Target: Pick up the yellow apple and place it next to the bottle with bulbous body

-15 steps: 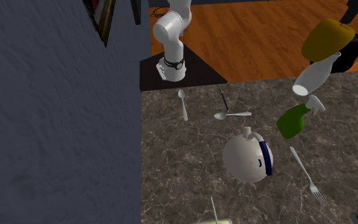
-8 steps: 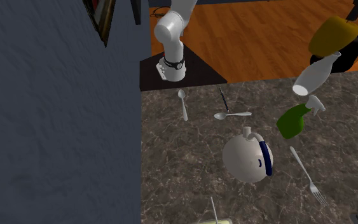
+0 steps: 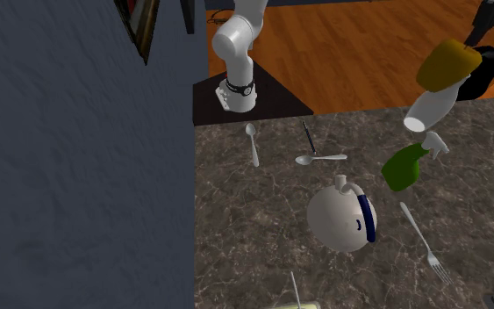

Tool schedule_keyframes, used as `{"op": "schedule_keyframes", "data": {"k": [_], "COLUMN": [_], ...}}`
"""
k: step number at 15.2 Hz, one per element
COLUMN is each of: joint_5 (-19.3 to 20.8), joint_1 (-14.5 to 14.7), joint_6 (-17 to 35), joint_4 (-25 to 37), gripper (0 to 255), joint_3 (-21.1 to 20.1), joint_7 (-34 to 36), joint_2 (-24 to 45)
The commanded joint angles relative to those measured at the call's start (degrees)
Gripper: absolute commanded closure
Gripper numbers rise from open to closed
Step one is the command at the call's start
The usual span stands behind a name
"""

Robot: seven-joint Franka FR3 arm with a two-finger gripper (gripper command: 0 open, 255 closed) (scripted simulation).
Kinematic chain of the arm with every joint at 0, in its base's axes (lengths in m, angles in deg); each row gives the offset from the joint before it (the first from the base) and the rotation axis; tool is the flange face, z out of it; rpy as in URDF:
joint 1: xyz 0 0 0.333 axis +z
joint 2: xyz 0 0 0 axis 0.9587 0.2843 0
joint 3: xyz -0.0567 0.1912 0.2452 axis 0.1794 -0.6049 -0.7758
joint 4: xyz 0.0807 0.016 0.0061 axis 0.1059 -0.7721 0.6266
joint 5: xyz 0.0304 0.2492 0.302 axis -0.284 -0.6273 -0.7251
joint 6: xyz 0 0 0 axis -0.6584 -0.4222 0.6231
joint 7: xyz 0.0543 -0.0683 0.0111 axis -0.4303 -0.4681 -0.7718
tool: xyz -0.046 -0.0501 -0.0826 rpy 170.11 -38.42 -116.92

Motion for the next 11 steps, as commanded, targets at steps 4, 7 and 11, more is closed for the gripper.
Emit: {"op": "schedule_keyframes", "data": {"k": [4, 7, 11], "joint_5": [-0.49, -0.64, -0.72], "joint_1": [-0.67, -0.97, -1.29], "joint_6": [4.97, 7.59, 10.91], "joint_4": [-7.20, -10.58, -14.61], "gripper": [255, 255, 255], "joint_3": [-0.07, -0.05, -0.02], "joint_7": [1.03, 1.52, 2.15], "joint_2": [-2.18, -2.91, -3.58]}}
